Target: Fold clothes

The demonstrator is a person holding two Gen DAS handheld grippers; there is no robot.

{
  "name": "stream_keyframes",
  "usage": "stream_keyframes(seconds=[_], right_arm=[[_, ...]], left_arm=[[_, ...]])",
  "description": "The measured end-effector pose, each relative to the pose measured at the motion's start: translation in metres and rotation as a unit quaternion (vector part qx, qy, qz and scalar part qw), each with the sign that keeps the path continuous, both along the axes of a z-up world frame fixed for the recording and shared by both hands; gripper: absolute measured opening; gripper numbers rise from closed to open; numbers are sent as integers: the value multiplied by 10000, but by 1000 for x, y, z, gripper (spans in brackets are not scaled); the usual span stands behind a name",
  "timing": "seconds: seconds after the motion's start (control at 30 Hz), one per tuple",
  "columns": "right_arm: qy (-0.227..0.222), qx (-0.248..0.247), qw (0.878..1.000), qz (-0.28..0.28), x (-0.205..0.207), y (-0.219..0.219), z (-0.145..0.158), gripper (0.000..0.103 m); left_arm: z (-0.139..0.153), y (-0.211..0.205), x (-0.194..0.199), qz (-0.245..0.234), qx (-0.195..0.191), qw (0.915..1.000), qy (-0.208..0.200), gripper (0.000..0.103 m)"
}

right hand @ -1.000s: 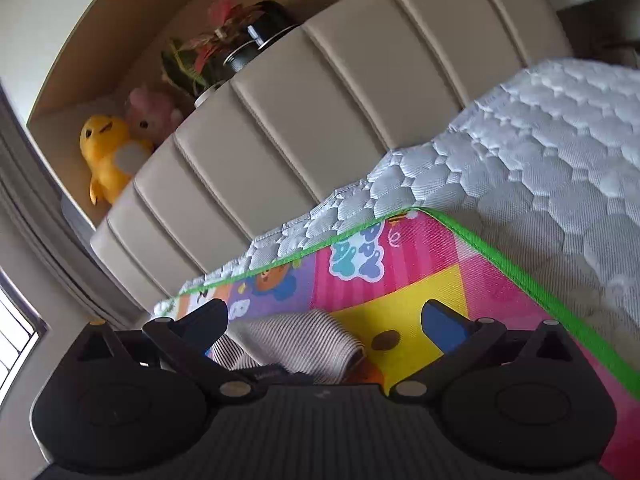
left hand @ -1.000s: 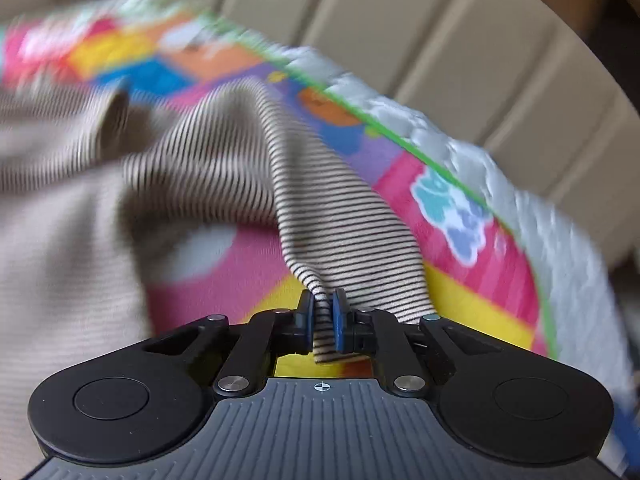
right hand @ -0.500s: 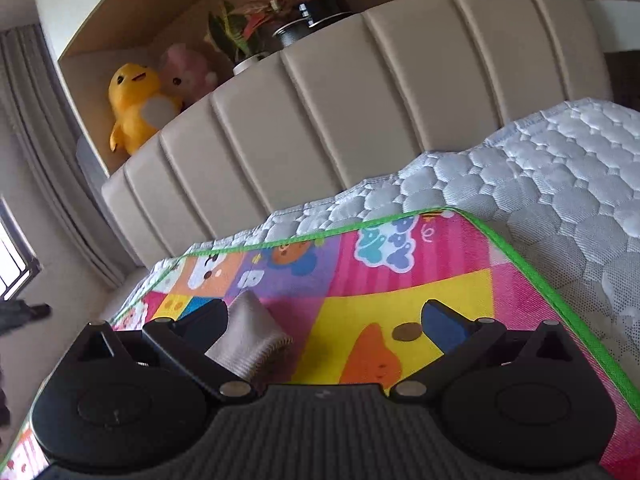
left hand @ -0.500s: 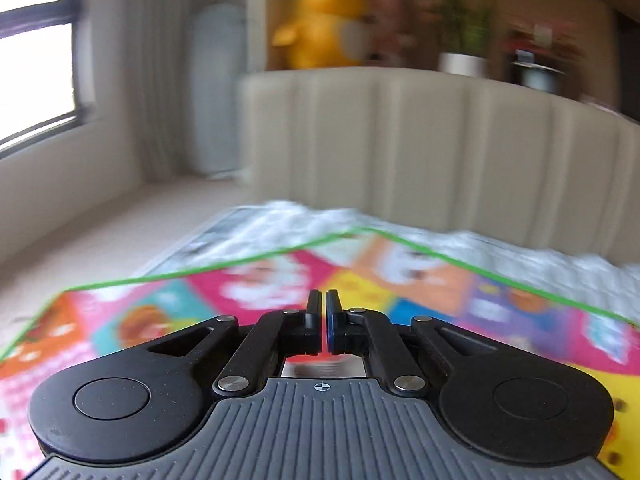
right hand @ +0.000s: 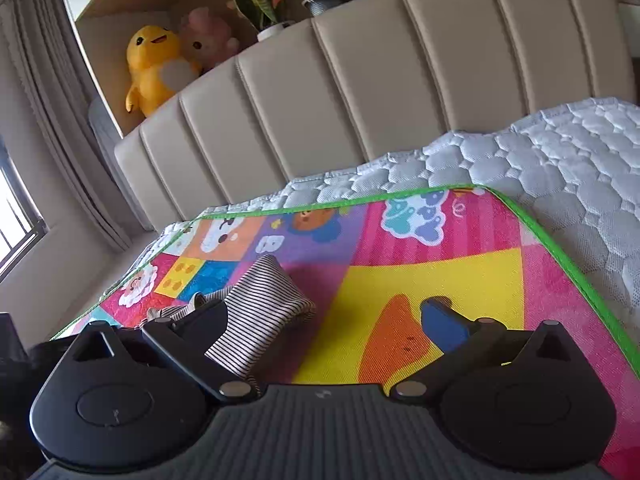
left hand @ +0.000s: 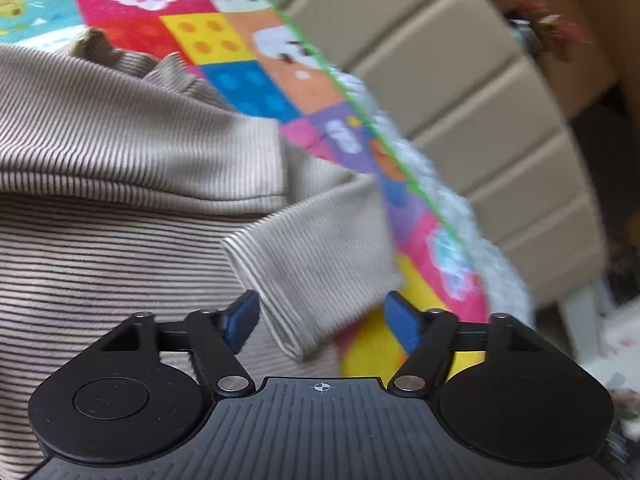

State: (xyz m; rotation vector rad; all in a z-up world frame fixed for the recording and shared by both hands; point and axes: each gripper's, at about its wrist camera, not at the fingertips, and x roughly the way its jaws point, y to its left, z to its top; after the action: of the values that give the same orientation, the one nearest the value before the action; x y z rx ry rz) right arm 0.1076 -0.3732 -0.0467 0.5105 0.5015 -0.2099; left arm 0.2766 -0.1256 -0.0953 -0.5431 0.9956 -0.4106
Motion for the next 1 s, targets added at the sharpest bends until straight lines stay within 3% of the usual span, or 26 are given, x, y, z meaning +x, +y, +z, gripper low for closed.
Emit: stream_keyframes(seconds=[0.1, 0.23, 0.3, 0.37, 0.43, 0.57, 0.63, 0.7, 0.83, 1.0], right_arm=[[35, 144, 9999, 6, 2, -6, -4, 103], [79, 324, 9994, 66, 4, -10, -9, 103], [95, 373, 9992, 56, 5, -12, -10, 103], [95, 386, 9992, 15, 3, -14, -10, 103], [86, 404, 9991, -38, 2, -16, -10, 103], [137, 481, 9987, -54, 4, -19, -13, 103], [188, 427, 9989, 2, 6, -15, -13, 103], [203, 331, 9992, 60, 7, -11, -12, 103], [232, 153, 9995, 161, 8, -3, -11, 103], [350, -37, 9987, 356, 12, 9, -11, 103]], left_arm=[[-14, -8, 4, 264, 328, 9991, 53, 77], [-9, -26, -2, -19, 974, 9935, -587, 75], [-8, -32, -3, -123, 1303, 9880, -820, 27], [-1, -34, -5, -262, 1520, 9824, -1050, 14], [11, -32, -8, -444, 1660, 9762, -1326, 12], [65, -14, -5, -725, 1954, 9542, -2147, 11], [98, 4, 6, -610, 2113, 9432, -2489, 11], [123, 28, 18, -389, 2220, 9377, -2644, 11], [131, 86, 29, 127, 2470, 9349, -2545, 11], [89, 142, 26, 427, 2706, 9427, -1907, 12]])
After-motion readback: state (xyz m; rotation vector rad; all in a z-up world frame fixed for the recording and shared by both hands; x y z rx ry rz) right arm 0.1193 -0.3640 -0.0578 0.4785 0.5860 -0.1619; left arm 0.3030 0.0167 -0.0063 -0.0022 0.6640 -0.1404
